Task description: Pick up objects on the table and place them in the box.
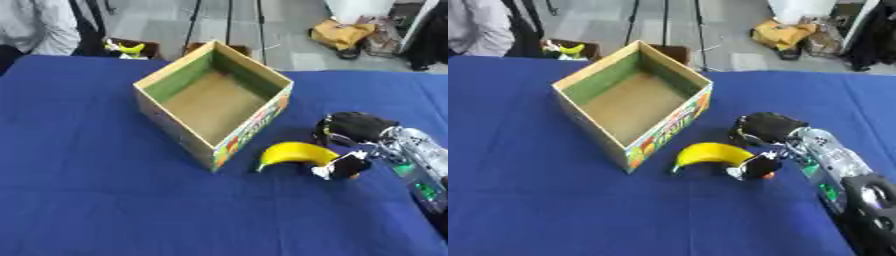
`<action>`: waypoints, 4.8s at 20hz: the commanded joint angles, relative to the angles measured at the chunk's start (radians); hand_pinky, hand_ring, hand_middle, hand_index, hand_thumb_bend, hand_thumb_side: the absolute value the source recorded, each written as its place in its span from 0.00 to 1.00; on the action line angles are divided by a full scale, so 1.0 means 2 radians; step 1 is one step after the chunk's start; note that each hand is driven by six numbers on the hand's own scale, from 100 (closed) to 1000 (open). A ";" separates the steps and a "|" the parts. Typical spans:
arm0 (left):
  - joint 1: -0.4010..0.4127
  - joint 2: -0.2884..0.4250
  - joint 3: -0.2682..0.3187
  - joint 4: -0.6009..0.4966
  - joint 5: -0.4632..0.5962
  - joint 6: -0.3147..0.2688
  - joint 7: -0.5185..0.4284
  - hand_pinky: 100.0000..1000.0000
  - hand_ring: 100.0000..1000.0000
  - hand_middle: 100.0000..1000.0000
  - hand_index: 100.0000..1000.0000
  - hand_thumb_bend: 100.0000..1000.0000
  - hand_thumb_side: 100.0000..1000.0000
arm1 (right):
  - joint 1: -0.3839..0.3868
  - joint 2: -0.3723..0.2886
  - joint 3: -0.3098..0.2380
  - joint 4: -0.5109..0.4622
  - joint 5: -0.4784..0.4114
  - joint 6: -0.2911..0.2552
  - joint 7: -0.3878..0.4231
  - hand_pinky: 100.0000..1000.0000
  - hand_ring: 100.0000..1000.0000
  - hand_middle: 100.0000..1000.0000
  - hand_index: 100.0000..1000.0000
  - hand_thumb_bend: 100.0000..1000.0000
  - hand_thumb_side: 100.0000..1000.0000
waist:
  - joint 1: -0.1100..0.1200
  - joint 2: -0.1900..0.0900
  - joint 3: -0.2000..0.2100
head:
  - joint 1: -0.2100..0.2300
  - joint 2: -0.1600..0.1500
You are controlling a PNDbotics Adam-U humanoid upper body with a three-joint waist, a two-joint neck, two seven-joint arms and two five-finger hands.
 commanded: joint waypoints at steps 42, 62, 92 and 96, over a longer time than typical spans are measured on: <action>0.001 0.007 0.004 -0.008 -0.003 0.000 0.000 0.16 0.24 0.34 0.42 0.00 1.00 | -0.001 -0.098 -0.052 -0.092 -0.089 0.052 -0.077 0.60 0.60 0.27 0.42 0.00 0.61 | 0.000 -0.017 -0.006 | 0.008 -0.002; -0.003 0.011 0.001 -0.008 -0.005 0.000 -0.005 0.16 0.24 0.34 0.41 0.00 1.00 | -0.048 -0.144 -0.058 -0.082 -0.144 0.070 -0.085 0.59 0.60 0.26 0.41 0.00 0.61 | -0.016 -0.012 0.015 | -0.001 -0.009; -0.007 0.013 -0.003 -0.008 -0.009 -0.008 -0.013 0.16 0.23 0.34 0.41 0.00 1.00 | -0.142 -0.132 -0.054 0.009 -0.149 0.090 -0.117 0.59 0.58 0.22 0.39 0.00 0.44 | -0.038 0.005 0.088 | -0.079 -0.037; -0.007 0.012 -0.003 -0.008 -0.009 -0.011 -0.013 0.16 0.23 0.34 0.41 0.00 1.00 | -0.154 -0.127 -0.052 0.028 -0.141 0.090 -0.121 0.59 0.57 0.22 0.39 0.00 0.44 | -0.039 0.007 0.102 | -0.094 -0.043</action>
